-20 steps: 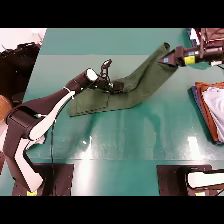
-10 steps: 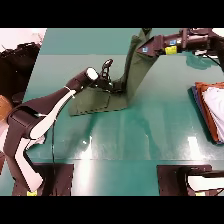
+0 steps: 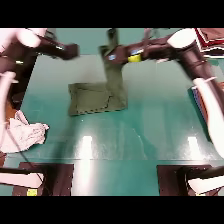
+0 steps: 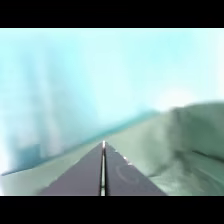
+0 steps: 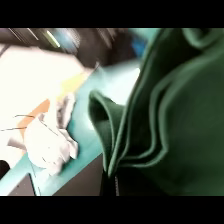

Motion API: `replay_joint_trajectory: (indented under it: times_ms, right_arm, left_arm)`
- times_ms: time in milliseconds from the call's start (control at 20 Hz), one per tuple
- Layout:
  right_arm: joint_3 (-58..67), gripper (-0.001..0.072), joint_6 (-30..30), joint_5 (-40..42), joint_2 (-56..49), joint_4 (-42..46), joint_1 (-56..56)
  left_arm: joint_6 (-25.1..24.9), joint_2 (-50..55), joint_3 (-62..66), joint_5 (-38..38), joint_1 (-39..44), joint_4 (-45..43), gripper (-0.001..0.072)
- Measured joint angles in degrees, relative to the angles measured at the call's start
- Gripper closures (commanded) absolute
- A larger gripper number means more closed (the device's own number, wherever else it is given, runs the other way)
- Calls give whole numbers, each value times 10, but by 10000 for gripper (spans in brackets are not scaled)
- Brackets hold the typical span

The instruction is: Fold the shirts.

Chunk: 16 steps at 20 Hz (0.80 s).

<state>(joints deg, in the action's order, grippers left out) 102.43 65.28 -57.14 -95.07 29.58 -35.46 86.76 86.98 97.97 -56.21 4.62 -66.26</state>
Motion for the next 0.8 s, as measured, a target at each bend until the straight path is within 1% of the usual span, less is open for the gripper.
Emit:
replay_joint_trajectory:
  times_ms: [50, 100, 150, 200, 300, 350, 400, 500, 600, 700, 800]
  right_arm:
    - [2, 505, -18, 27, -20, -18, -28]
    - [8, 288, -39, 51, -43, -32, -56]
    - [18, 199, -59, 65, -64, -41, -78]
    - [33, 200, -81, 74, -87, -49, -99]
    - [66, 210, -110, 64, -123, -51, -122]
    - [82, 274, -114, 47, -135, -40, -125]
    - [95, 337, -102, 23, -143, -17, -122]
    - [103, 341, -69, -28, -147, 39, -101]
    - [79, 345, -45, -73, -137, 83, -64]
    - [30, 345, -27, -101, -115, 106, -17]
    - [-38, 340, -3, -108, -90, 123, 41]
  left_arm:
    - [0, -26, 0, -13, -25, -12, 682]
    - [0, -48, 0, -24, -50, -21, 682]
    - [-1, -66, 0, -35, -70, -28, 682]
    - [-3, -80, 0, -44, -87, -34, 682]
    - [-9, -101, 0, -63, -111, -40, 682]
    - [-11, -107, 0, -73, -118, -42, 682]
    - [-13, -112, 0, -81, -124, -43, 682]
    - [-14, -117, 0, -90, -132, -46, 682]
    - [-16, -120, 0, -98, -135, -44, 682]
    - [-16, -122, 0, -103, -137, -42, 682]
    - [-17, -123, 0, -105, -138, -36, 682]
